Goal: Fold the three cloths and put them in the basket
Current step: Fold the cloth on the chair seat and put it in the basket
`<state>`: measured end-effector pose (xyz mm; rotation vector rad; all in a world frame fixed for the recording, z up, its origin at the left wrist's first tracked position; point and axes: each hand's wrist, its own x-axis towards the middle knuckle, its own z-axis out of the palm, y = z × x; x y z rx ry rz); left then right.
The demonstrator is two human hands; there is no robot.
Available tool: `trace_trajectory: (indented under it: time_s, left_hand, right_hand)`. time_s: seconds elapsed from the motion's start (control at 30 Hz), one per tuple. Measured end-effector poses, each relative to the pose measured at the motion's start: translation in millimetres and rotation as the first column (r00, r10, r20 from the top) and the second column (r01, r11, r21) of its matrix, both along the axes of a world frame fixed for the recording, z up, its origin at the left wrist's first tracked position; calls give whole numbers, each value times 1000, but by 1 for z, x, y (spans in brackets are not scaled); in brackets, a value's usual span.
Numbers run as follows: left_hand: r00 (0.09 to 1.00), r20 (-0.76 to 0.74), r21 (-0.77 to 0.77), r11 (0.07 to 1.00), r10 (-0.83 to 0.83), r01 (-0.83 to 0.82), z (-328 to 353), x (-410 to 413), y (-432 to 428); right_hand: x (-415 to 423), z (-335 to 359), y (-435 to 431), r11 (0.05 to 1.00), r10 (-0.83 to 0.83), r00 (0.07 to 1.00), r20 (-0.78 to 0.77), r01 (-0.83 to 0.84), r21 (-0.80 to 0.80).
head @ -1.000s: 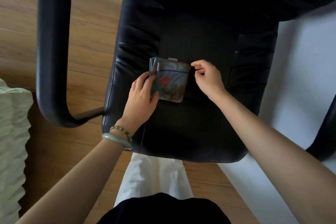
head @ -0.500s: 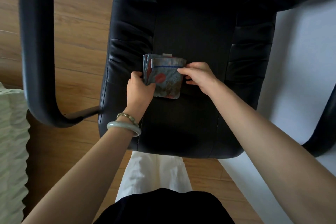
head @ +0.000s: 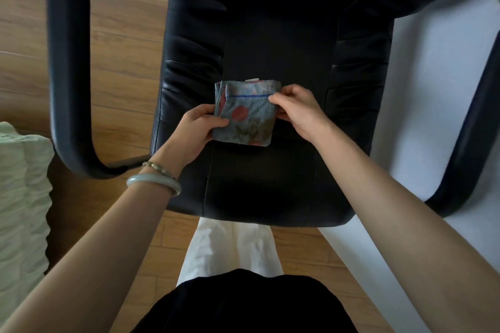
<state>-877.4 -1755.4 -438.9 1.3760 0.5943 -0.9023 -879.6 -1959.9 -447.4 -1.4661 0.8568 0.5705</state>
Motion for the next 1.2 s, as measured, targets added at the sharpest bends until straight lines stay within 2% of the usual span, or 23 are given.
trace_trajectory:
  time_s: [0.17, 0.43, 0.73, 0.97, 1.2]
  left_hand:
    - [996, 51, -165, 984, -67, 75, 46, 5, 3]
    - [972, 154, -314, 924, -177, 218, 159, 12, -4]
    - [906, 225, -420, 803, -359, 422, 271, 10, -26]
    - [773, 284, -455, 630, -568, 630, 326, -1, -40]
    - [565, 345, -457, 391, -750, 799, 369, -39, -46]
  right_hand:
    - [-6, 64, -13, 994, -74, 995, 69, 68, 91]
    - [-31, 189, -29, 955, -227, 962, 153, 190, 227]
    - [-86, 319, -39, 906, -405, 882, 240, 352, 235]
    - [-152, 386, -18, 808, -588, 733, 343, 553, 204]
    - [-239, 423, 26, 635, -743, 537, 400, 754, 166]
